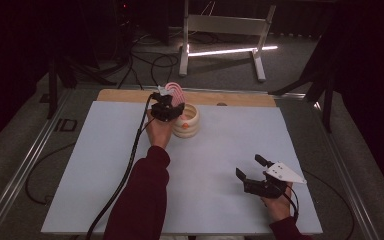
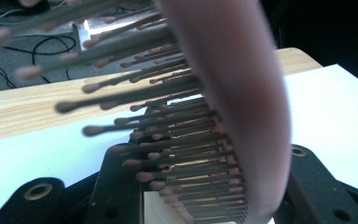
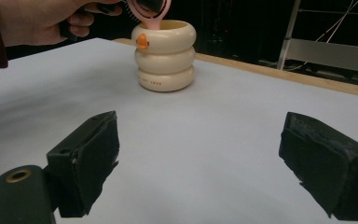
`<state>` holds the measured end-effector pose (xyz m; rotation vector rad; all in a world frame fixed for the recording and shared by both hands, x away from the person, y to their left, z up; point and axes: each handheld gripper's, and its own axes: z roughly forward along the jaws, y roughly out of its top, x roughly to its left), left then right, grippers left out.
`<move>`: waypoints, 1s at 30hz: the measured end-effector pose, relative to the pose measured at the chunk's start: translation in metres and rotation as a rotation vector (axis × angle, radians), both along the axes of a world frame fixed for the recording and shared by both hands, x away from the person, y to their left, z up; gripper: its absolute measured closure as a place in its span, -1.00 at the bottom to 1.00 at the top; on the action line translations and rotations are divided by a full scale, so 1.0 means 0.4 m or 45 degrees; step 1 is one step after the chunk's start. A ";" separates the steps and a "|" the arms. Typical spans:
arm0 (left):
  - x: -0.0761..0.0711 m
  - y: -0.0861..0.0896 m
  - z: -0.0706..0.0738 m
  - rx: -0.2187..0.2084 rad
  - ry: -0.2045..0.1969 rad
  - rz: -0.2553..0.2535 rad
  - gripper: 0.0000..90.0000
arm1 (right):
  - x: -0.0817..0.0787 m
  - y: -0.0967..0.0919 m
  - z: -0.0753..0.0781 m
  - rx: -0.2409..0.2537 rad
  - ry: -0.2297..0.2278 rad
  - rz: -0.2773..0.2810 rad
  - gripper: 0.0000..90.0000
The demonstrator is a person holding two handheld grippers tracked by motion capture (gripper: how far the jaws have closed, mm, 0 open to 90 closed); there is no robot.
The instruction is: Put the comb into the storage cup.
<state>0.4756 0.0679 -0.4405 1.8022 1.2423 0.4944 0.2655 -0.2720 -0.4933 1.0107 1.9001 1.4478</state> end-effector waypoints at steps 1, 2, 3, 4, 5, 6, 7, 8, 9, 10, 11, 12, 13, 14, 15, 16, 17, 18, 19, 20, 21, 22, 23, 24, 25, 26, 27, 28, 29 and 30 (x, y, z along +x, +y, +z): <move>0.000 0.000 -0.001 0.009 0.002 0.001 0.32 | 0.000 0.000 0.000 0.001 0.000 0.000 -0.74; 0.001 -0.001 -0.003 0.031 0.002 0.000 0.30 | 0.000 0.000 0.000 0.000 0.000 0.000 -0.74; 0.001 -0.001 -0.003 0.031 0.002 0.000 0.29 | 0.000 0.000 0.000 0.000 0.000 0.000 -0.74; 0.001 0.000 -0.004 0.036 0.004 0.000 0.28 | 0.000 0.001 0.000 0.002 -0.001 0.002 -0.74; 0.001 0.000 -0.005 0.042 0.006 -0.001 0.27 | 0.000 0.001 0.000 0.000 -0.003 0.001 -0.74; 0.001 0.001 -0.006 0.046 0.006 0.000 0.26 | 0.000 0.001 0.000 0.000 -0.003 0.002 -0.74; 0.001 0.002 -0.007 0.048 0.009 0.001 0.26 | 0.000 0.001 0.000 0.000 -0.003 0.002 -0.74; 0.001 0.004 -0.007 0.050 0.010 0.002 0.25 | 0.000 0.001 0.000 0.000 -0.002 0.003 -0.74; 0.001 0.004 -0.007 0.050 0.010 0.002 0.25 | 0.000 0.001 0.000 0.000 -0.002 0.003 -0.74; 0.002 0.006 -0.006 0.055 0.013 0.002 0.25 | 0.000 0.001 -0.001 0.000 -0.002 0.004 -0.74; 0.002 0.007 -0.006 0.055 0.015 0.000 0.22 | 0.001 0.001 -0.001 -0.002 -0.002 0.005 -0.74; 0.002 0.008 -0.007 0.064 0.018 0.000 0.21 | 0.001 0.001 -0.002 -0.003 -0.002 0.005 -0.74; 0.002 0.008 -0.007 0.064 0.018 0.000 0.19 | 0.001 0.001 -0.002 -0.003 -0.002 0.005 -0.74; 0.002 0.008 -0.007 0.069 0.019 0.000 0.17 | 0.001 0.002 -0.002 -0.002 0.000 0.006 -0.74; 0.001 0.008 -0.007 0.074 0.020 0.001 0.15 | 0.001 0.002 -0.002 -0.004 0.001 0.006 -0.74; 0.001 0.008 -0.007 0.083 0.017 0.005 0.15 | 0.001 0.002 -0.002 -0.004 0.001 0.006 -0.74; 0.001 0.010 -0.008 0.090 0.018 0.014 0.10 | 0.000 0.003 -0.003 -0.004 0.002 0.005 -0.74; 0.001 0.012 -0.009 0.090 0.025 0.013 0.07 | 0.000 0.003 -0.003 -0.004 0.002 0.005 -0.74; 0.001 0.012 -0.009 0.090 0.025 0.013 0.06 | 0.000 0.003 -0.003 -0.004 0.002 0.005 -0.74; 0.000 0.014 -0.009 0.090 0.024 0.011 0.06 | 0.001 0.003 -0.003 -0.002 0.003 0.007 -0.74; 0.000 0.014 -0.009 0.090 0.024 0.011 0.07 | 0.001 0.003 -0.003 -0.001 0.003 0.008 -0.74; -0.002 0.018 -0.010 0.080 0.020 0.008 0.07 | 0.001 0.003 -0.003 -0.003 0.003 0.009 -0.74; -0.002 0.018 -0.010 0.080 0.020 0.008 0.07 | 0.001 0.003 -0.003 -0.003 0.003 0.009 -0.74; -0.002 0.019 -0.009 0.080 0.020 0.007 0.05 | 0.001 0.003 -0.004 -0.002 0.005 0.010 -0.74; -0.003 0.019 -0.008 0.081 0.019 0.006 0.05 | 0.001 0.003 -0.004 -0.002 0.005 0.010 -0.74; -0.004 0.020 -0.008 0.072 0.013 0.008 0.05 | 0.001 0.003 -0.004 -0.003 0.006 0.009 -0.74; -0.004 0.020 -0.008 0.072 0.013 0.008 0.05 | 0.001 0.003 -0.004 -0.003 0.006 0.009 -0.74; -0.005 0.024 -0.008 0.057 0.014 0.006 0.04 | 0.001 0.003 -0.004 -0.007 0.006 0.010 -0.74; -0.008 0.031 -0.009 0.046 0.017 0.006 0.04 | 0.001 0.004 -0.004 -0.006 0.005 0.010 -0.74; -0.009 0.034 -0.010 0.037 0.015 0.005 0.03 | 0.001 0.004 -0.004 -0.009 0.006 0.009 -0.74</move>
